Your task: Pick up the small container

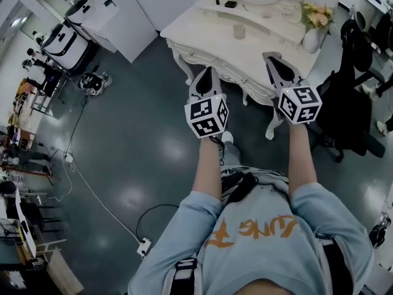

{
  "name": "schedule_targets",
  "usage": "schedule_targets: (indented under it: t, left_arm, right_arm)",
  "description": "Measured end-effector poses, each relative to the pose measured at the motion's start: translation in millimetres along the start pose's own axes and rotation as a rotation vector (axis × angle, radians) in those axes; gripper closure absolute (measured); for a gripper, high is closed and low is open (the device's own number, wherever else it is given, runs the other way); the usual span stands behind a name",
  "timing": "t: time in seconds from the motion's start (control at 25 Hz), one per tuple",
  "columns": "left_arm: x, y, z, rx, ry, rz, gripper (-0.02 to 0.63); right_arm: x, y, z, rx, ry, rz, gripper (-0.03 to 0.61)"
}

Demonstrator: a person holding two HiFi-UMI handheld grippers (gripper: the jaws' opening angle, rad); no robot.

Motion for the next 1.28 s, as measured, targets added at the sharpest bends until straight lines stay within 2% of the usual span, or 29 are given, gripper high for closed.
schedule_targets:
  t: [0.24,0.44,0.6,0.76,1.0,1.28]
  left_arm:
    - [0,-93,6,0.031,0.007,-0.094,0.604]
    - [11,-158,0,0.116,0.030,-0.146,0.604]
    - [38,-206,-24,0.203,0.063,-0.152,0.604]
    - [88,-251,-33,0.260,0.109,-0.138,0.604]
    - [117,-315,-49,0.331,0.129,-0.212,0.604]
    - [151,-370,-70,0.399,0.204,-0.235,0.604]
  right_arm:
    - [-62,-49,2,0.014,-0.043,-0.097,0.551]
    - [-86,-103,-8,0.077,-0.088,-0.116,0.550]
    - [-96,-159,-28,0.153,-0.116,-0.104,0.550]
    - [-95,-225,-40,0.213,-0.138,-0.080,0.550]
    - [-85,-314,-49,0.288,-0.107,-0.029,0.550]
    - [-110,-348,-72,0.379,-0.136,-0.098,0.549]
Point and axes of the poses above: the fingertips, and each gripper's own axes: y backward along the fingers, x to its left, z out of its top, the point moved 3 cm from there along y, backward along the fingers, and after that the axes turned 14 degrees about x, right-handed, at the moved point
